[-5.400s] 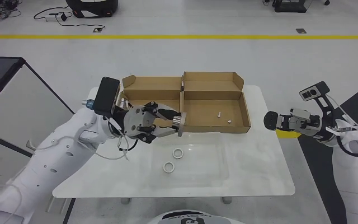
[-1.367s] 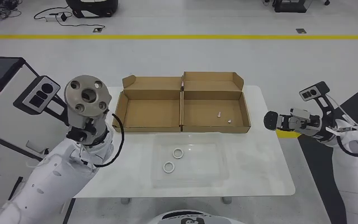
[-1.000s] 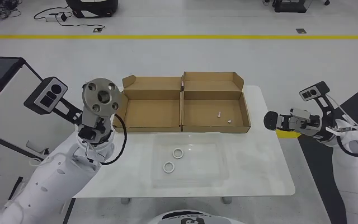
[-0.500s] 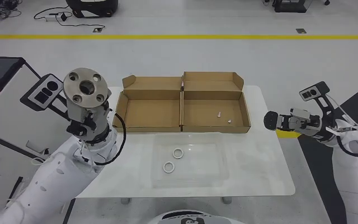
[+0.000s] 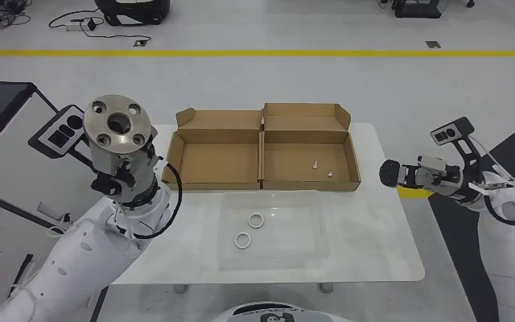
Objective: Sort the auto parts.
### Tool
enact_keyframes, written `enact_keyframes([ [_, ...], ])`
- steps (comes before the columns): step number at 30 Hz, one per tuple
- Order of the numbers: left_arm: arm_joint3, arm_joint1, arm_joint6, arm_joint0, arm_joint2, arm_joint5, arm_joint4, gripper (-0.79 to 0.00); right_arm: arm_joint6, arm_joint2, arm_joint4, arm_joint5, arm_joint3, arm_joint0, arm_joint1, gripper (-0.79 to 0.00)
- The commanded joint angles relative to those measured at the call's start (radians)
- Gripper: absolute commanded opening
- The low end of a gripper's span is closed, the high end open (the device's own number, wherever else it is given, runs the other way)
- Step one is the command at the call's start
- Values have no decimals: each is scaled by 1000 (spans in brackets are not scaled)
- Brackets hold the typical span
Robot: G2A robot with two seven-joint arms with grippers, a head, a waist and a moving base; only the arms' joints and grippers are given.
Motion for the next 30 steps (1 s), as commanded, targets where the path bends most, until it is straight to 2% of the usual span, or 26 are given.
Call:
enact_keyframes([
  [1,0,0,0,0,0,0,0,-785,0,0,0,0,0,0,0,0],
  [8,0,0,0,0,0,0,0,-785,0,0,0,0,0,0,0,0],
  [11,-7,-7,-60,2,-2,51,-16,-785,0,0,0,0,0,0,0,0],
  [18,35,-33,-204,-30,16,153,-57,-785,0,0,0,0,0,0,0,0],
  [25,87,-61,-259,-43,19,231,-64,-785,0,0,0,0,0,0,0,0],
  [30,133,-85,-303,-101,21,275,-74,-785,0,0,0,0,0,0,0,0],
])
